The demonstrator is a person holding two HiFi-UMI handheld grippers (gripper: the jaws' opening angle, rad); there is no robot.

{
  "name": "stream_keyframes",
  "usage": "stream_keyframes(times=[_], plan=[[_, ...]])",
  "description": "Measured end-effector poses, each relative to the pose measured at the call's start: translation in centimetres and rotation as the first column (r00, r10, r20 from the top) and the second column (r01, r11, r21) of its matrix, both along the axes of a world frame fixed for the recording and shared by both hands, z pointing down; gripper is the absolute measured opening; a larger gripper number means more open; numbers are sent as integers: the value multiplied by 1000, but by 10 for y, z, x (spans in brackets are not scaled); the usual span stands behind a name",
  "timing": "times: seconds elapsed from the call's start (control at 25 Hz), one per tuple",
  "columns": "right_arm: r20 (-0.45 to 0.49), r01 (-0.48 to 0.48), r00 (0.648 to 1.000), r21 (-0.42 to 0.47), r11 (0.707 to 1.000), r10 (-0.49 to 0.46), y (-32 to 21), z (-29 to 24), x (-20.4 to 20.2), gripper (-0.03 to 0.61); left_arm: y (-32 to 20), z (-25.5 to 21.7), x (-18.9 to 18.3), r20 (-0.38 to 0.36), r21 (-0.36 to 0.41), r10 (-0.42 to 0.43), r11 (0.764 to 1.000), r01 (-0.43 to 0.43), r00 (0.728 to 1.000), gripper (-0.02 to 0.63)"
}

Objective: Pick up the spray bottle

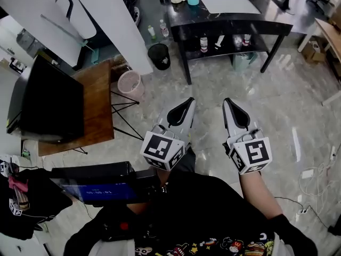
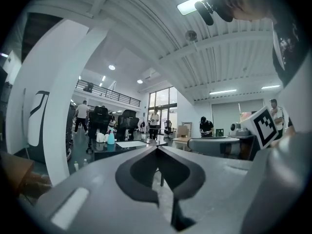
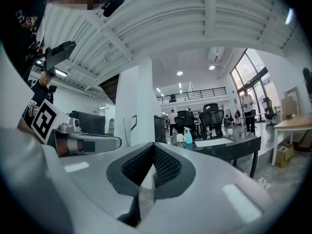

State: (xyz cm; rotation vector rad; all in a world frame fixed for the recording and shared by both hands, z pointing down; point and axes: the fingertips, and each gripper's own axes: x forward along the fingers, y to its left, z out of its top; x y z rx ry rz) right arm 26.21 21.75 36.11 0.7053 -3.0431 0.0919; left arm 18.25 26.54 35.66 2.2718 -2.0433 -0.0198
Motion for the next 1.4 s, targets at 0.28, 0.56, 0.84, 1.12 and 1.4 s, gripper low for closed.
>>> stream_keyframes(times=[0.28, 0.56, 0.84, 1.12, 1.4], plan=[[-39, -14, 999, 14, 1000, 15, -140, 31, -128, 25, -148, 29, -124, -40, 1, 27, 1000, -27, 999, 1], [-31, -105, 994, 12, 994, 106, -332, 0, -273, 25, -349, -13, -263, 1, 48, 137, 989, -137, 991, 2], [-58, -98, 993, 17, 995, 99, -449, -5, -359, 26, -470, -18, -345, -30, 27, 115, 993, -114, 993, 2], [-76, -54, 996, -15, 998, 52, -550, 19, -411, 26, -557, 2, -388, -35, -22, 41, 999, -42, 999, 2], [-108, -15, 994, -9, 1000, 14, -637, 48, -464, 73, -618, 25, -416, -46, -69, -39, 997, 36, 998, 2]])
